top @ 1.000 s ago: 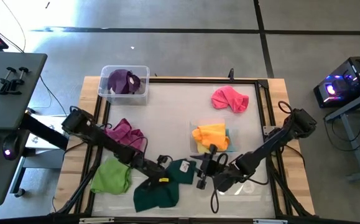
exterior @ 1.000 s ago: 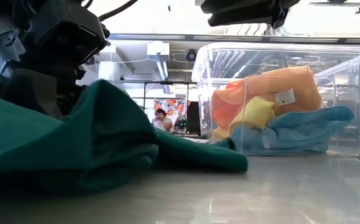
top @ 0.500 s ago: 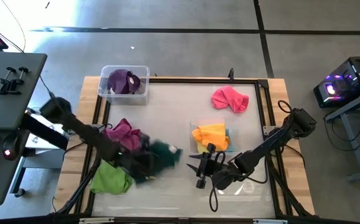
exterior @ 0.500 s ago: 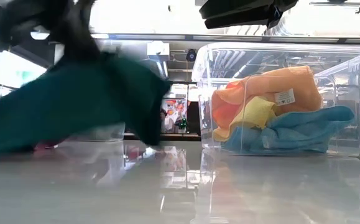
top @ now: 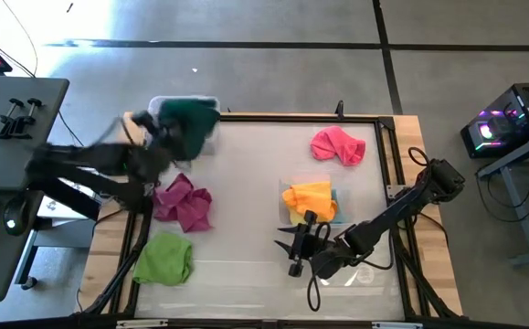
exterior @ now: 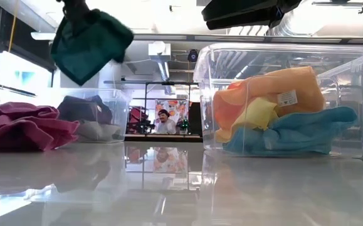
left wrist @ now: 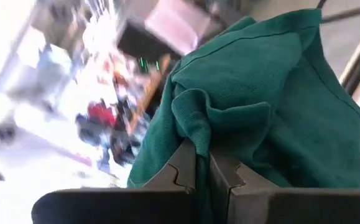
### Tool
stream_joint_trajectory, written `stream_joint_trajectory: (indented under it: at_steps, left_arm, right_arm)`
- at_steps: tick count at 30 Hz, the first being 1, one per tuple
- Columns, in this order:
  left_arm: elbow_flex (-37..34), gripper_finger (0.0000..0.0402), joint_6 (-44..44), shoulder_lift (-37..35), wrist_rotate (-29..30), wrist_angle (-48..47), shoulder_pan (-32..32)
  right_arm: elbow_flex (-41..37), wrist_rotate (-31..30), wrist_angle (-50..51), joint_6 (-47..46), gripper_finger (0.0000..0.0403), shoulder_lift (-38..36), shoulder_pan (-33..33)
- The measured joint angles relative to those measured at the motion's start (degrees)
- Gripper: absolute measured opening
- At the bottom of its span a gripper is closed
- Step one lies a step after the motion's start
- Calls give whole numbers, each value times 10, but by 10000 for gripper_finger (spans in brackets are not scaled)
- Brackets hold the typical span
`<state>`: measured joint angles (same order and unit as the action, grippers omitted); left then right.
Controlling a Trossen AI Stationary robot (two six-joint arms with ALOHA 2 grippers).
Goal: Sort towels by color in basket
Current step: Put the dark green towel into the top transparent bin
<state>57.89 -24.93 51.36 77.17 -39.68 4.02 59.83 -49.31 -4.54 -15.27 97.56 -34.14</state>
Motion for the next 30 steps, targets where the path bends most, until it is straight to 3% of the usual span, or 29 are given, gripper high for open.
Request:
stream_joint_trajectory:
  at_steps: [8,12,16,21,24,30]
  left_arm:
    - [0,1,-102,-40,-378,199,-339]
    - [0,1,-76,-7,-480,240,-437]
    - [-3,1,-58,50,-528,216,-489]
    - [-44,1,-73,125,-487,223,-525]
    - [-57,1,-82,153,-494,198,-535]
    - [-57,1,-65,173,-610,80,-534]
  right_arm:
    - [0,1,0,2,153,0,9]
    - [0,3,0,3,153,0,7]
    - [0,18,0,2,153,0,6]
    - [0,52,2,-13,153,0,6]
    - [0,73,8,-25,153,0,6]
    - [0,73,10,-24,153,0,6]
